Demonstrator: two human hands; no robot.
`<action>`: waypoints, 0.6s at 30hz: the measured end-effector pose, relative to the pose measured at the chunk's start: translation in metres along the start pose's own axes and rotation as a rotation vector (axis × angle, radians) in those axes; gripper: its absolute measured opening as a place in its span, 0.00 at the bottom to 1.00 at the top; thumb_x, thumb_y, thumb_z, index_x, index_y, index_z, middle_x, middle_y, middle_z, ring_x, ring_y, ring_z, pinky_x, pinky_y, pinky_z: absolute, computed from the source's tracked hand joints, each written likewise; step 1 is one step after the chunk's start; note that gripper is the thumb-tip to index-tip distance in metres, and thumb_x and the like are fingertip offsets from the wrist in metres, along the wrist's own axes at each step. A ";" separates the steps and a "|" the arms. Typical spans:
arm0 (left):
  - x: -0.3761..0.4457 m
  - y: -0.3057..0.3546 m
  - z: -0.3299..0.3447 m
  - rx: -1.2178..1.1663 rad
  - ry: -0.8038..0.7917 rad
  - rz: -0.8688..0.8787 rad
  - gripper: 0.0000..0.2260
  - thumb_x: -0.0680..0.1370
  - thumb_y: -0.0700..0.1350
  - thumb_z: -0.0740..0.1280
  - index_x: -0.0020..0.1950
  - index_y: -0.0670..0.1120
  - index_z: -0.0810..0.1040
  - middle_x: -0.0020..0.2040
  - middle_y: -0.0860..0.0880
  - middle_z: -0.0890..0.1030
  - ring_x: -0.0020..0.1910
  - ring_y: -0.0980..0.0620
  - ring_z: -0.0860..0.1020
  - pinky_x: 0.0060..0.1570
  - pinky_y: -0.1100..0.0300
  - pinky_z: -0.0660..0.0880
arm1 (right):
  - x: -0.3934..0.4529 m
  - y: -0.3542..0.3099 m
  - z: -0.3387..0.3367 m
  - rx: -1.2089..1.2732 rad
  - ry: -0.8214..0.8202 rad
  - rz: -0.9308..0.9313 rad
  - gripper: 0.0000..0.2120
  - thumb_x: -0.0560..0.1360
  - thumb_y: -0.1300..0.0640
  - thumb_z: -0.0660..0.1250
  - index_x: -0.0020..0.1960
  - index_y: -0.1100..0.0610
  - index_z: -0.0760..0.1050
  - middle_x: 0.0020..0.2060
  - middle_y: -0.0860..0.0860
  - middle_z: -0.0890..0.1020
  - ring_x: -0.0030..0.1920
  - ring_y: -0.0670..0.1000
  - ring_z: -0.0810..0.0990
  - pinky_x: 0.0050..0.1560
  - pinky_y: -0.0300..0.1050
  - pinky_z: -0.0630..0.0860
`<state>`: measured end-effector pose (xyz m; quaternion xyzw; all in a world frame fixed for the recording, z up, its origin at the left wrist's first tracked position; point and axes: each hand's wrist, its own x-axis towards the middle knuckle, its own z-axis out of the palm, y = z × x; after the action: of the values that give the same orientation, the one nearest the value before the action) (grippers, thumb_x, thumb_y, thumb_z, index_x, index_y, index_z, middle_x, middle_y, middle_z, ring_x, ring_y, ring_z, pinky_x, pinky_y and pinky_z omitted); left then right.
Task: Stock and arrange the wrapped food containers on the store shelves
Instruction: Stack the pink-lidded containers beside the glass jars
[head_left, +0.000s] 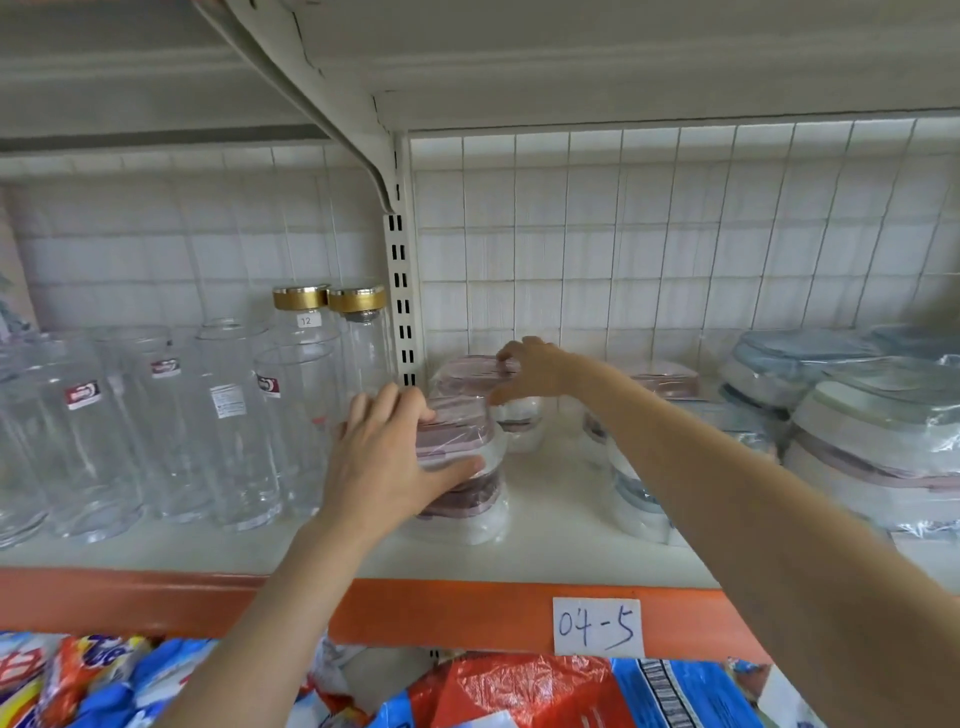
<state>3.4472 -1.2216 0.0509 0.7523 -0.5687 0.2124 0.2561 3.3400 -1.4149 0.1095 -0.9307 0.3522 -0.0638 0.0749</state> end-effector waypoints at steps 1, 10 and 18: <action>0.002 -0.001 0.000 0.002 -0.007 -0.005 0.35 0.62 0.76 0.59 0.55 0.51 0.71 0.52 0.56 0.69 0.54 0.53 0.66 0.52 0.57 0.67 | 0.005 0.000 0.001 0.037 -0.011 0.000 0.37 0.71 0.42 0.70 0.73 0.55 0.59 0.68 0.57 0.66 0.67 0.59 0.66 0.67 0.55 0.66; 0.006 -0.001 0.002 0.040 -0.005 -0.022 0.35 0.59 0.77 0.56 0.53 0.52 0.71 0.49 0.58 0.65 0.50 0.55 0.62 0.46 0.59 0.59 | 0.018 0.005 0.003 -0.005 0.010 0.022 0.34 0.73 0.39 0.66 0.71 0.57 0.62 0.65 0.56 0.71 0.63 0.57 0.71 0.59 0.47 0.68; 0.003 0.001 -0.003 -0.006 -0.044 0.007 0.34 0.61 0.75 0.59 0.53 0.50 0.71 0.50 0.57 0.66 0.53 0.52 0.65 0.51 0.55 0.67 | 0.006 0.008 -0.005 0.062 -0.158 -0.048 0.32 0.75 0.43 0.65 0.75 0.46 0.58 0.74 0.49 0.62 0.72 0.54 0.62 0.73 0.54 0.56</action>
<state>3.4473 -1.2222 0.0549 0.7541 -0.5773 0.1951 0.2450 3.3384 -1.4254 0.1136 -0.9384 0.3204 -0.0030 0.1296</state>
